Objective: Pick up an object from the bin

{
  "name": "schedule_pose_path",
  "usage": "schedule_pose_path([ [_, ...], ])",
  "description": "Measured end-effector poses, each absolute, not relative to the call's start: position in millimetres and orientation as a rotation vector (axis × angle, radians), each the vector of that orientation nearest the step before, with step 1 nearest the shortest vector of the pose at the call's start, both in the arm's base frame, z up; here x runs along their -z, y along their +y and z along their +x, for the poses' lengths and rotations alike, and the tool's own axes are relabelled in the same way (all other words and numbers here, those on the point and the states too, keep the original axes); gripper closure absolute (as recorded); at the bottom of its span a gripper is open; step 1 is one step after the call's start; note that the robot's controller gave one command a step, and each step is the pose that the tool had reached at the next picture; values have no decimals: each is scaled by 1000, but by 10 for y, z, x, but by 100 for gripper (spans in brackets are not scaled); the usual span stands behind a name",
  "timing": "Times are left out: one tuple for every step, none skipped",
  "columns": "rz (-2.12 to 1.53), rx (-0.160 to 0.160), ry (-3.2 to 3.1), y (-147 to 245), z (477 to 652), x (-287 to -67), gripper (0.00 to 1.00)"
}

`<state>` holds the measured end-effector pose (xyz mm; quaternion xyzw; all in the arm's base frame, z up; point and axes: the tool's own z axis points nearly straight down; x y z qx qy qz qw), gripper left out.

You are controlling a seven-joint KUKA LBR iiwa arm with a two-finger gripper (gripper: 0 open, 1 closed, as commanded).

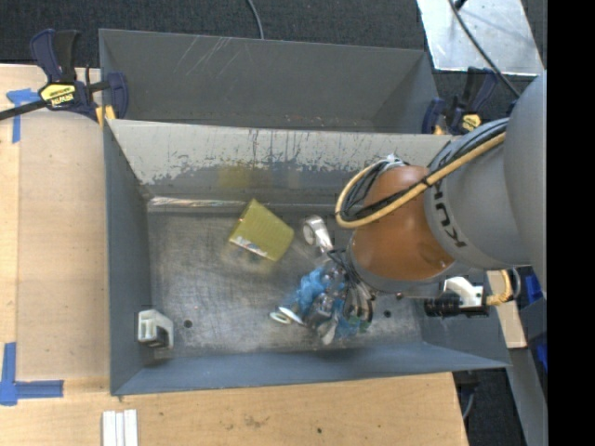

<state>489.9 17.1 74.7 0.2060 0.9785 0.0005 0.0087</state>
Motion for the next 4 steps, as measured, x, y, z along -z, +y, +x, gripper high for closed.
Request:
schedule_pose_path([
  [643,-1,3057,171,4899,-747,100],
  [643,-2,3058,171,4903,-754,100],
  [643,-2,3060,170,4909,-774,100],
  [644,1,3072,170,4885,-833,100],
])
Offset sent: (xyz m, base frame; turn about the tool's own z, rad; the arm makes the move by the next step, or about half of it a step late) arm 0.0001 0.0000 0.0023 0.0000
